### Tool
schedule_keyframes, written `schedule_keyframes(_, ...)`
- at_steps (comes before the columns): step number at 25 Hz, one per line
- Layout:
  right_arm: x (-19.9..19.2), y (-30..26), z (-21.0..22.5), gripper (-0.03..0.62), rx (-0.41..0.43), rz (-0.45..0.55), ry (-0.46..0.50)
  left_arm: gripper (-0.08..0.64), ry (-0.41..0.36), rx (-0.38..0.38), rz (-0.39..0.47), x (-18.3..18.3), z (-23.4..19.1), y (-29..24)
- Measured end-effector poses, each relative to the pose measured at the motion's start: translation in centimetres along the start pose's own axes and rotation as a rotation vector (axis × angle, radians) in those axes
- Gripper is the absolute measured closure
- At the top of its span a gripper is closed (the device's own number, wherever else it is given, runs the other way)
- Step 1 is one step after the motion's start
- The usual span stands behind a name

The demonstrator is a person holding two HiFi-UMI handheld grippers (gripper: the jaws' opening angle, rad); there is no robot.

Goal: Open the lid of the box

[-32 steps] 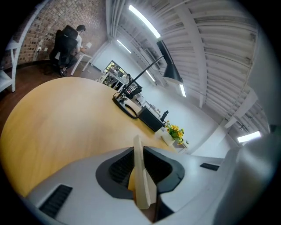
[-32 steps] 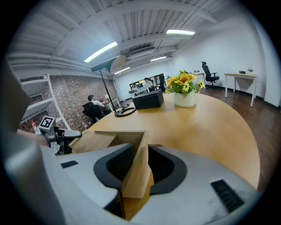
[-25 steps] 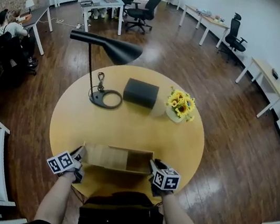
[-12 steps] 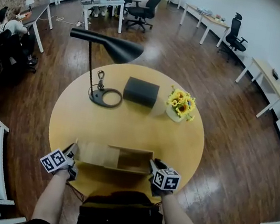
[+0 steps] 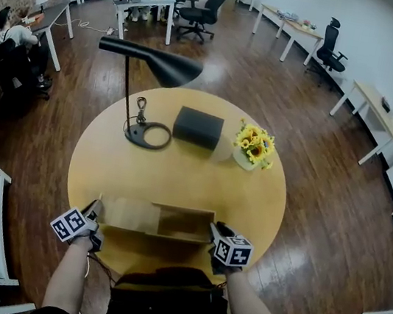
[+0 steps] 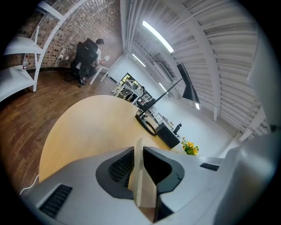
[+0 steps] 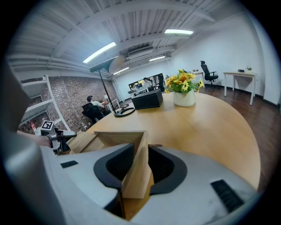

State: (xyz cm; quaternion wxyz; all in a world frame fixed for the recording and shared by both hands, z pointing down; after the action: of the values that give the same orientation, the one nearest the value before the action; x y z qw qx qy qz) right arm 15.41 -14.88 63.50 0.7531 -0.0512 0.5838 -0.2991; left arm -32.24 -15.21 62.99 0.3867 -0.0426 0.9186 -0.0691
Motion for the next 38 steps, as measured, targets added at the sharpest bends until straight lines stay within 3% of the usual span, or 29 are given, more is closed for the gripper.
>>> schedule_keyframes(21,0.1,0.0,0.0,0.485,0.0,0.004,0.002,0.499,-0.017,0.01,0.048,0.7,-0.3,-0.3)
schedule_keyframes(22,0.1,0.0,0.0,0.485,0.002,0.008,0.007,0.484,-0.013,0.011,0.062,0.9,-0.3,-0.3)
schedule_keyframes(24,0.2,0.1,-0.1,0.483,0.007,0.018,0.02,0.363,-0.006,0.018,0.089,1.3,-0.3,-0.4)
schedule_keyframes(27,0.2,0.5,0.2,0.462,-0.004,0.035,0.023,0.342,-0.038,0.039,0.116,2.0,-0.4,-0.2)
schedule_keyframes(32,2.6,2.0,0.5,0.462,-0.007,0.129,0.001,0.342,-0.109,0.059,0.201,4.3,0.1,0.8)
schedule_keyframes(38,8.3,6.2,2.3,0.463,-0.05,0.35,-0.025,0.367,-0.222,-0.096,0.347,7.4,4.7,2.8)
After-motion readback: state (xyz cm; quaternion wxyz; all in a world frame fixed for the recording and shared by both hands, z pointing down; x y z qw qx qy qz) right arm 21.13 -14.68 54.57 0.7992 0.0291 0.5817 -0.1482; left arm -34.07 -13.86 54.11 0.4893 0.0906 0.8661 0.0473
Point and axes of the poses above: the fingertips, and each gripper's own axes: y backward along the fingers, z to its right, x out of its top, the point moved 5 cm from there along y, backward along the fingers, and after that the axes turned 13 degrees about z, right-handed, at the moved point
